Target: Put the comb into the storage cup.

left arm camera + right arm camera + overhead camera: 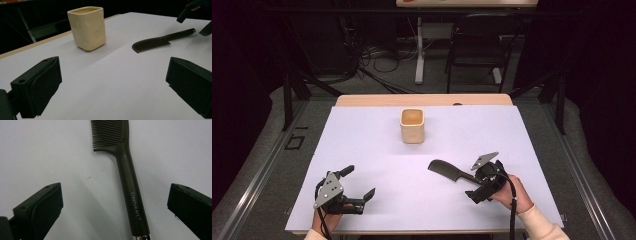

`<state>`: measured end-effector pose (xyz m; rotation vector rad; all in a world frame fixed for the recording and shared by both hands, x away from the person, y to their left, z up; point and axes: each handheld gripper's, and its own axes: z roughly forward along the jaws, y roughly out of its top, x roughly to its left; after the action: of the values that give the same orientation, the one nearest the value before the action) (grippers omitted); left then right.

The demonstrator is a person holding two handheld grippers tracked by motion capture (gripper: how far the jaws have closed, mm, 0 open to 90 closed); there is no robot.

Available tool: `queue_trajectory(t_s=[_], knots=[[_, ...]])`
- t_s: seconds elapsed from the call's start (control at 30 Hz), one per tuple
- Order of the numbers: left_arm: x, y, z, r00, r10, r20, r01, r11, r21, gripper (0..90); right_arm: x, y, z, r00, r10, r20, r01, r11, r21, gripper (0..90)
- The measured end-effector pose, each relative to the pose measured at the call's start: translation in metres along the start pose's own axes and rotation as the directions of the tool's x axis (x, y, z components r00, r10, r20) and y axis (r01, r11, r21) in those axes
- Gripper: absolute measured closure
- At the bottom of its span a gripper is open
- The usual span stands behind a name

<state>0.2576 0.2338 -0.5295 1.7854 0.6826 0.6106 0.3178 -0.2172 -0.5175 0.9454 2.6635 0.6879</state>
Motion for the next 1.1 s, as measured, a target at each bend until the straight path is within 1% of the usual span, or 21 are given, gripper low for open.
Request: queue_trajectory(t_s=[0.03, 0.13, 0.17, 0.2, 0.3, 0.37, 0.47, 0.53, 0.57, 0.6, 0.67, 0.73, 0.77, 0.8, 0.83, 0.87, 0.93, 0.97, 1.0, 1.07, 1.1], knots=[[0.0, 0.0, 0.0, 1.0, -0.001, 0.0, 0.001, 1.0, -0.001, 0.2, -0.001, 0.001, 0.001, 1.0, -0.007, 0.002, 0.007, 1.0, 0.003, 0.0], [-0.001, 0.0, 0.001, 1.0, 0.003, 0.002, -0.003, 1.0, 0.0, 0.2, -0.002, 0.002, 0.001, 1.0, -0.007, -0.005, 0.007, 1.0, 0.006, 0.0], [-0.001, 0.0, 0.001, 1.0, 0.002, 0.001, -0.002, 1.0, -0.001, 0.2, -0.003, 0.003, 0.001, 0.9998, -0.017, -0.005, 0.017, 1.0, 0.007, 0.0], [-0.001, 0.0, 0.001, 1.0, 0.001, 0.002, -0.001, 1.0, -0.001, 0.2, -0.003, 0.004, 0.001, 0.9999, -0.011, -0.004, 0.011, 1.0, 0.001, 0.0], [-0.001, 0.0, 0.001, 1.0, -0.002, 0.001, 0.002, 1.0, -0.001, 0.2, -0.004, 0.008, 0.002, 0.9997, -0.022, -0.007, 0.022, 1.0, -0.003, 0.0], [-0.001, 0.0, 0.001, 1.0, -0.003, 0.001, 0.003, 1.0, 0.0, 0.2, -0.005, 0.01, 0.002, 0.9998, -0.021, -0.008, 0.021, 1.0, 0.002, 0.0], [-0.002, 0.0, 0.001, 1.0, 0.002, -0.001, -0.002, 1.0, -0.001, 0.2, -0.007, 0.013, 0.0, 0.9992, -0.036, -0.019, 0.036, 0.999, 0.0, 0.0], [-0.002, 0.0, 0.001, 1.0, 0.002, -0.001, -0.002, 1.0, -0.001, 0.2, -0.008, 0.016, -0.001, 0.9991, -0.037, -0.022, 0.037, 0.999, -0.001, 0.0], [-0.001, 0.0, 0.001, 1.0, 0.002, 0.0, -0.002, 1.0, 0.0, 0.2, -0.008, 0.018, -0.002, 0.9991, -0.033, -0.025, 0.033, 0.999, 0.004, 0.0], [-0.001, 0.0, 0.001, 1.0, 0.0, 0.001, 0.0, 1.0, 0.002, 0.2, -0.008, 0.019, -0.001, 0.9985, -0.045, -0.031, 0.045, 0.999, 0.006, 0.0], [0.0, 0.0, 0.001, 1.0, -0.005, 0.001, 0.005, 1.0, 0.002, 0.2, -0.01, 0.022, 0.0, 0.9976, -0.054, -0.043, 0.056, 0.998, 0.038, 0.0], [0.0, 0.0, 0.002, 1.0, -0.005, 0.001, 0.005, 1.0, 0.002, 0.2, -0.011, 0.025, 0.002, 0.9975, -0.046, -0.053, 0.048, 0.998, 0.036, 0.0], [-0.001, 0.0, 0.001, 1.0, -0.003, 0.001, 0.003, 1.0, 0.003, 0.2, -0.011, 0.027, 0.003, 0.9971, -0.045, -0.061, 0.048, 0.998, 0.048, 0.0], [-0.001, 0.0, 0.001, 1.0, 0.002, 0.002, -0.002, 1.0, 0.004, 0.2, -0.011, 0.028, 0.004, 0.9967, -0.051, -0.063, 0.054, 0.998, 0.04, 0.0], [-0.001, 0.0, 0.001, 1.0, 0.002, 0.002, -0.002, 1.0, 0.004, 0.2, -0.011, 0.03, 0.003, 0.9969, -0.043, -0.065, 0.047, 0.998, 0.052, 0.0], [-0.001, 0.0, 0.001, 1.0, 0.003, 0.002, -0.003, 1.0, 0.005, 0.2, -0.011, 0.031, 0.005, 0.9961, -0.053, -0.071, 0.057, 0.997, 0.046, 0.0], [-0.001, 0.0, 0.0, 1.0, -0.001, 0.0, 0.001, 1.0, 0.006, 0.2, -0.01, 0.033, 0.005, 0.9957, -0.058, -0.073, 0.061, 0.997, 0.047, 0.0], [0.0, 0.0, 0.0, 1.0, 0.0, 0.001, 0.0, 1.0, 0.004, 0.2, -0.009, 0.034, 0.005, 0.9958, -0.049, -0.078, 0.054, 0.997, 0.061, 0.0], [0.0, 0.0, 0.0, 1.0, 0.0, -0.002, 0.0, 1.0, 0.003, 0.2, -0.01, 0.035, 0.006, 0.9954, -0.057, -0.077, 0.062, 0.997, 0.054, 0.0], [0.0, -0.001, 0.001, 1.0, -0.002, 0.001, 0.002, 1.0, 0.007, 0.2, -0.01, 0.036, 0.007, 0.9952, -0.06, -0.077, 0.065, 0.995, 0.07, 0.0], [-0.001, 0.0, 0.001, 1.0, 0.001, -0.001, -0.001, 1.0, 0.008, 0.2, -0.011, 0.037, 0.008, 0.9951, -0.059, -0.079, 0.064, 0.996, 0.069, 0.0]])
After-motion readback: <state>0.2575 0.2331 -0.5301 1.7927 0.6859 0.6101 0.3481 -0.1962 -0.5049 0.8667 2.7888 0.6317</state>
